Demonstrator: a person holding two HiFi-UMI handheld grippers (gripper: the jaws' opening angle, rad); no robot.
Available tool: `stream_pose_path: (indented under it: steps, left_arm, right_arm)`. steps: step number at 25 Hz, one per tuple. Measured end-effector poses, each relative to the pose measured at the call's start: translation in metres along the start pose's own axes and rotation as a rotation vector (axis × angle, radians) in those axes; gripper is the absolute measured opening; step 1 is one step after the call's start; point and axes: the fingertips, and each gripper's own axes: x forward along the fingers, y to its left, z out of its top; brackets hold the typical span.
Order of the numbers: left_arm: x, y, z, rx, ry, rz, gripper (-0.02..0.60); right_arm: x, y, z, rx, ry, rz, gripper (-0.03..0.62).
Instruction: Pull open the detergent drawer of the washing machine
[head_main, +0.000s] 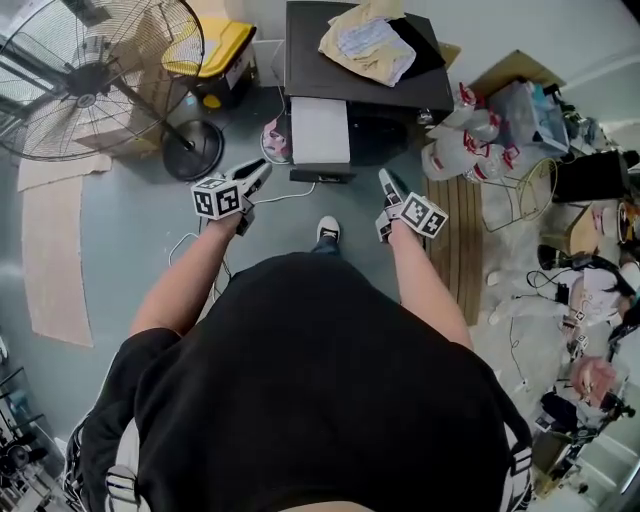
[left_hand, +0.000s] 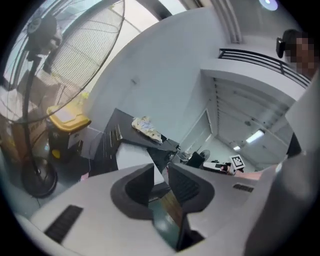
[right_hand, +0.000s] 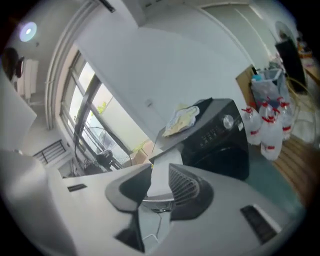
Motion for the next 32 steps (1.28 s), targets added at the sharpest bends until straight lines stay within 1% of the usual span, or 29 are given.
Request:
stream_pose_path:
  steps: [3, 7, 11, 15, 23, 28, 32]
  left_arm:
    - [-0.008, -0.009, 0.017, 0.108, -0.003, 0.008, 0.095]
    - [-0.017, -0.021, 0.032, 0.223, -0.003, 0.024, 0.094]
    - [-0.023, -0.031, 0.042, 0.312, -0.011, 0.038, 0.094]
    - [-0.026, -0.041, 0.05, 0.35, -0.023, 0.04, 0.092]
    - [-0.036, -0.056, 0.067, 0.388, -0.058, 0.037, 0.078]
    - [-0.034, -0.062, 0.07, 0.412, -0.055, 0.039, 0.066]
    - [-0.034, -0.062, 0.07, 0.411, -0.05, 0.05, 0.051]
  right_arm:
    - [-0.003, 0.018, 0.02, -0.146, -0.006, 0.022, 0.109]
    - [-0.008, 0.042, 0.036, -0.244, -0.02, 0.064, 0.109]
    - [-0.013, 0.059, 0.043, -0.344, -0.017, 0.072, 0.095]
    - [-0.016, 0.071, 0.048, -0.435, -0.009, 0.081, 0.086]
    - [-0.026, 0.087, 0.064, -0.544, -0.024, 0.072, 0.06]
    - [-0.026, 0.09, 0.063, -0.561, -0.019, 0.08, 0.052]
    - [-0.026, 0.096, 0.063, -0.568, -0.019, 0.087, 0.049]
